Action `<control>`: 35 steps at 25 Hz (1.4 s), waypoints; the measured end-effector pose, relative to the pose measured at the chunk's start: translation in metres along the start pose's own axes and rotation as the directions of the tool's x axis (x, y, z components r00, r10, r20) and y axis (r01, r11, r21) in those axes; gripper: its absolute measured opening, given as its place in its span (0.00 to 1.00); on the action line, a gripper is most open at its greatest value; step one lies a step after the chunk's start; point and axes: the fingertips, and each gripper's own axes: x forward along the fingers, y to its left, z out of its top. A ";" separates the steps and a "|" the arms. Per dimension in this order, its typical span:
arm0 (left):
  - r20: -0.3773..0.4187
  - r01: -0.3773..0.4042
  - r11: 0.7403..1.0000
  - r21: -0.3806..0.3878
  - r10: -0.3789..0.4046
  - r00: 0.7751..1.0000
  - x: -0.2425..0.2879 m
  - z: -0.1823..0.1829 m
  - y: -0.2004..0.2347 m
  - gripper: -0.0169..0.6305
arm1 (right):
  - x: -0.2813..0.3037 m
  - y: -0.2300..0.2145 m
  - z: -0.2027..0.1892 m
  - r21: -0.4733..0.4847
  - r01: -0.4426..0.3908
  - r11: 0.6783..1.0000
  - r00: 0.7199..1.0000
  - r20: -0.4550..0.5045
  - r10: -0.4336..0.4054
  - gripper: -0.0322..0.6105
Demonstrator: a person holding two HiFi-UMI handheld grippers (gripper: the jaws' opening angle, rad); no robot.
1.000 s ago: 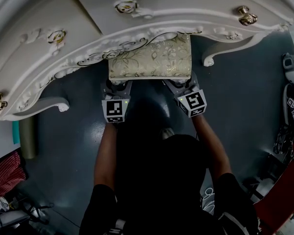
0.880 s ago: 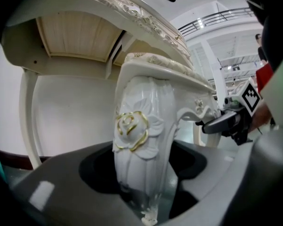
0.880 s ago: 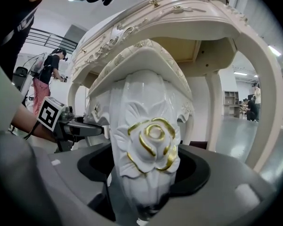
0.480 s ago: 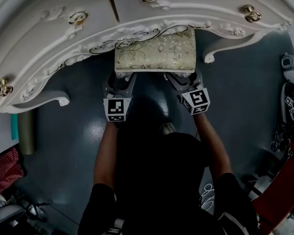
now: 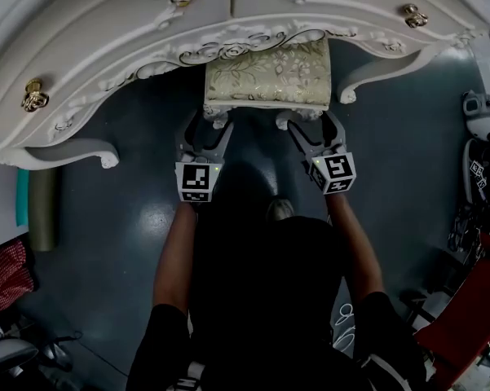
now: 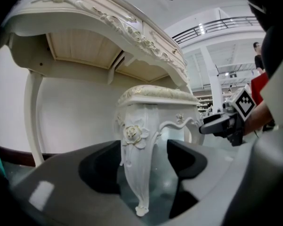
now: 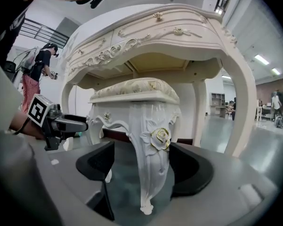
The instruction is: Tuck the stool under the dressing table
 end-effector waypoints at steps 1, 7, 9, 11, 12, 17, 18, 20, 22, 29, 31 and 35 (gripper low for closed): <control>0.001 0.000 1.000 0.002 0.000 1.000 -0.002 0.002 0.000 0.50 | -0.002 0.001 0.001 -0.005 0.000 1.000 1.000 0.000 0.000 0.63; 0.005 0.001 1.000 0.002 -0.001 1.000 -0.013 0.010 0.004 0.50 | -0.001 0.001 0.004 0.000 0.012 1.000 1.000 -0.026 -0.012 0.59; 0.006 0.010 1.000 -0.003 -0.010 1.000 -0.017 0.012 0.003 0.50 | 0.000 0.003 0.005 0.007 0.019 1.000 0.999 -0.032 -0.019 0.59; 0.009 0.021 1.000 -0.002 -0.021 1.000 -0.020 0.012 0.002 0.50 | 0.000 0.009 0.005 0.005 0.023 1.000 0.999 -0.035 -0.023 0.58; 0.012 0.025 1.000 0.000 -0.025 1.000 -0.022 0.013 0.002 0.50 | -0.001 0.013 0.005 0.002 0.022 1.000 0.999 -0.036 -0.022 0.58; 0.021 0.023 1.000 -0.001 -0.023 0.999 -0.032 0.014 0.013 0.50 | 0.003 0.056 0.006 -0.032 -0.038 0.999 0.998 -0.043 0.036 0.53; 0.020 0.018 1.000 -0.003 -0.017 1.000 -0.036 0.013 0.016 0.50 | 0.006 0.067 0.008 -0.043 -0.060 0.997 0.997 -0.046 0.058 0.52; 0.018 0.001 1.000 -0.006 -0.001 1.000 -0.043 0.012 0.025 0.50 | 0.011 0.090 0.011 -0.055 -0.107 0.993 0.993 -0.057 0.104 0.49; 0.018 -0.019 1.000 -0.007 0.019 1.000 -0.051 0.011 0.035 0.50 | 0.016 0.112 0.013 -0.063 -0.153 0.986 0.987 -0.065 0.149 0.47; 0.023 -0.106 0.994 -0.025 0.106 0.994 -0.082 0.003 0.076 0.50 | 0.050 0.184 0.028 -0.047 -0.306 0.951 0.951 -0.058 0.303 0.36; 0.021 -0.134 0.991 -0.025 0.135 0.991 -0.091 -0.001 0.086 0.50 | 0.060 0.202 0.032 -0.039 -0.348 0.937 0.936 -0.062 0.345 0.35; 0.017 -0.188 0.981 -0.047 0.189 0.982 -0.111 -0.007 0.106 0.50 | 0.079 0.237 0.039 -0.058 -0.411 0.910 0.911 -0.077 0.406 0.34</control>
